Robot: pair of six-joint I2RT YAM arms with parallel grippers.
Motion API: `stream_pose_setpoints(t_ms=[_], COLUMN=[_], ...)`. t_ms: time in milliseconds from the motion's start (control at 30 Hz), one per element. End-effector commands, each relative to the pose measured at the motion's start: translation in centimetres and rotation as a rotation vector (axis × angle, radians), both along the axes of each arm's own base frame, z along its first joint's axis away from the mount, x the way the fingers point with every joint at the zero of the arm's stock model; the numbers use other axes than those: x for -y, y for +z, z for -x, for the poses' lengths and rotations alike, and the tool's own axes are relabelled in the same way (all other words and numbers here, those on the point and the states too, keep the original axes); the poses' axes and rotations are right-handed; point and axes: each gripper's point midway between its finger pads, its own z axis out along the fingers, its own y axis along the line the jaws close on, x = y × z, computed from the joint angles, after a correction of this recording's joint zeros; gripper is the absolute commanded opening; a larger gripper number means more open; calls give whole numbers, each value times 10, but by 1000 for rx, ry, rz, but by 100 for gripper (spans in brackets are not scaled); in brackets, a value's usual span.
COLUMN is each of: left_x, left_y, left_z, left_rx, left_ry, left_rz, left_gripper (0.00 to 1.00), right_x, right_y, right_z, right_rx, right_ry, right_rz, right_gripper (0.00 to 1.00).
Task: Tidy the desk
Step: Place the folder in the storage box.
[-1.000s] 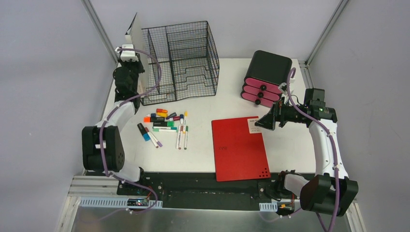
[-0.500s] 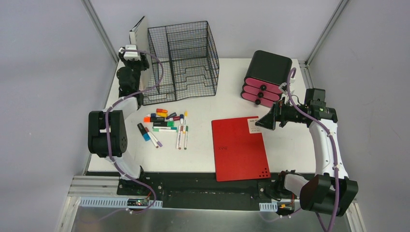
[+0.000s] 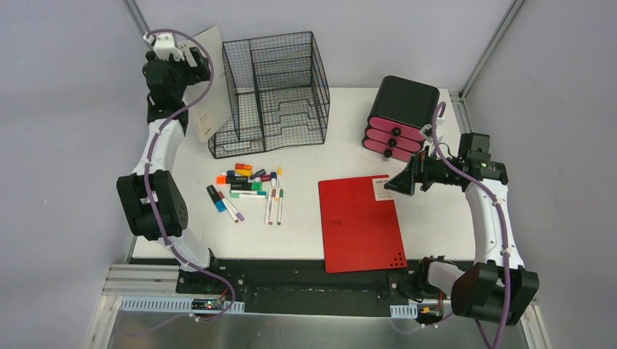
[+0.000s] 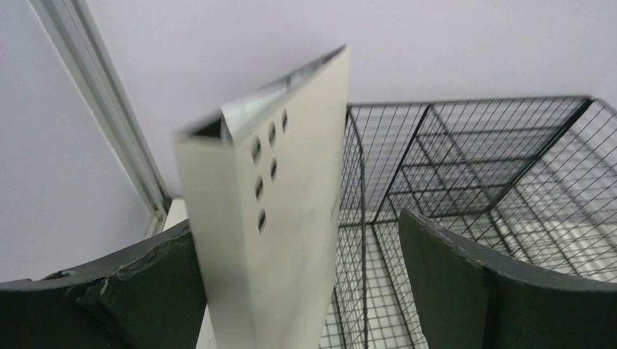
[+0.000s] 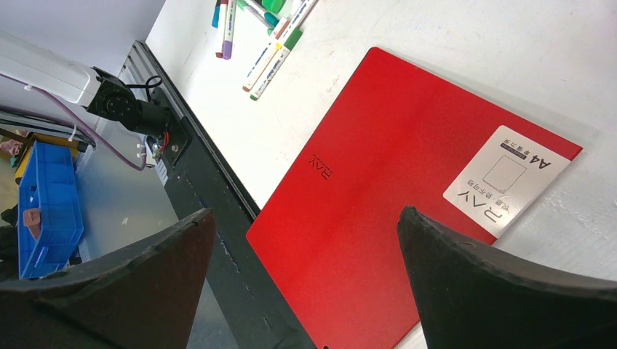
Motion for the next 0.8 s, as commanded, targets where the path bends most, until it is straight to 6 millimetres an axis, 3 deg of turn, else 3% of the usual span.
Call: stream_pose_setpoints(t_ms=[0,533,600,767], left_x=[25,6,4,-4], left_y=[20,16,16,17], left_z=[8,-10,-13,-15], left_rx=[-124,-284,-296,-321], left_ry=[-127,-150,-138,-110], left_rz=[101,211,209,160], left_gripper=[92,81,74,40], right_x=[1,1,1,1], right_y=[14,15,14,14], right_z=[-5,-5,-5,-5], right_rx=[69,69,67,64], right_ry=[6,8,7,9], right_rz=[3,3,4,2], right_gripper=[99,99,99,99])
